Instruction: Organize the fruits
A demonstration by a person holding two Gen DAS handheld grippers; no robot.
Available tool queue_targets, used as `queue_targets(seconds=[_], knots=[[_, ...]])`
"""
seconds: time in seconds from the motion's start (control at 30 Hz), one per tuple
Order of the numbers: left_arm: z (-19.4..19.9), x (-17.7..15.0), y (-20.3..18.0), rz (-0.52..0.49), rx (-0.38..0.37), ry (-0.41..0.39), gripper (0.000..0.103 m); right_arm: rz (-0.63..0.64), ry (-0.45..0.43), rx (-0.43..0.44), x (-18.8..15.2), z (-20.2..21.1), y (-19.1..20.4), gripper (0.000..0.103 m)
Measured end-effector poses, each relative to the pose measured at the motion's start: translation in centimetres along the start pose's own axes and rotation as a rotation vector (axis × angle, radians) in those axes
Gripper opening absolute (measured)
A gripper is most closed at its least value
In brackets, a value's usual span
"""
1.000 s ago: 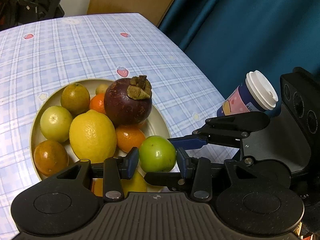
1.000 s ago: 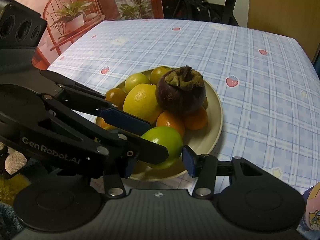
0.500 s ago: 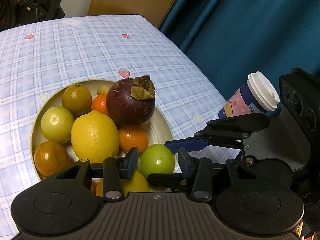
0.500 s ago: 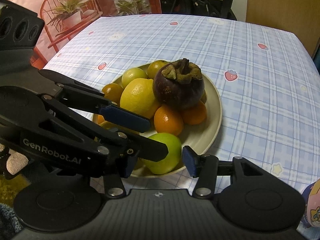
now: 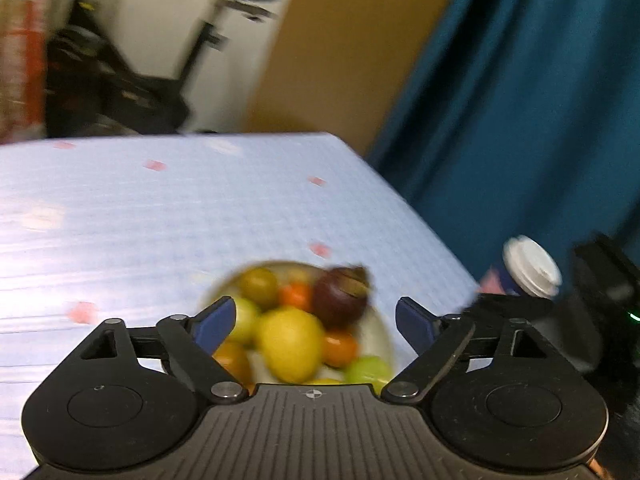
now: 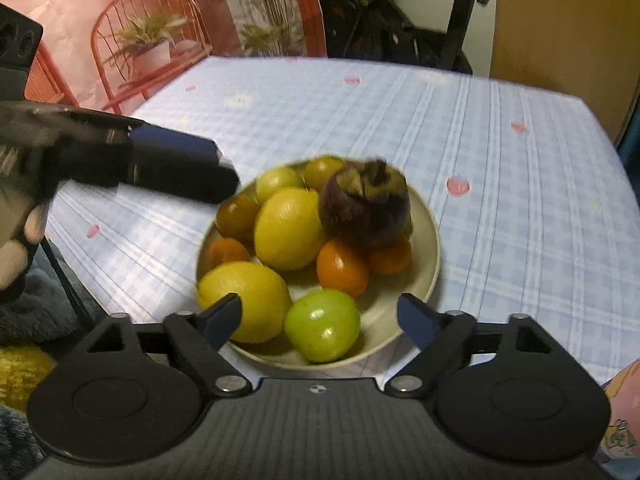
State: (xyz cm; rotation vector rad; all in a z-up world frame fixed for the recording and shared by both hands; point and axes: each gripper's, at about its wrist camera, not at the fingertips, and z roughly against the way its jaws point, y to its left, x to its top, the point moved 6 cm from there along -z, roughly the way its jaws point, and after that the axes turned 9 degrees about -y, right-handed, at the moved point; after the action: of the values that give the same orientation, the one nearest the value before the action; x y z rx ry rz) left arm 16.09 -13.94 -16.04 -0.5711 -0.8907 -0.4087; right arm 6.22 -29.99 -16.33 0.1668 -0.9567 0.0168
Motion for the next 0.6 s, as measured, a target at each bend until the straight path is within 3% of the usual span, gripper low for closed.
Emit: queue_targets(seconds=[0.17, 0.43, 0.6], knots=[[4.1, 1.2, 1.3, -0.065, 0.140, -0.093, 0.089, -0.028, -0.108, -0.019, 1.2, 2.2, 0.7, 0.103], [10.0, 2.8, 2.0, -0.129, 0.279, -0.209, 0.090, -0.080, -0.269, -0.102, 4.4, 5.6, 2.3, 0.103], [13.1, 3.1, 0.8, -0.149, 0.326, -0.293, 0.095, -0.136, -0.386, -0.120, 6.0, 7.7, 4.0, 0.103]])
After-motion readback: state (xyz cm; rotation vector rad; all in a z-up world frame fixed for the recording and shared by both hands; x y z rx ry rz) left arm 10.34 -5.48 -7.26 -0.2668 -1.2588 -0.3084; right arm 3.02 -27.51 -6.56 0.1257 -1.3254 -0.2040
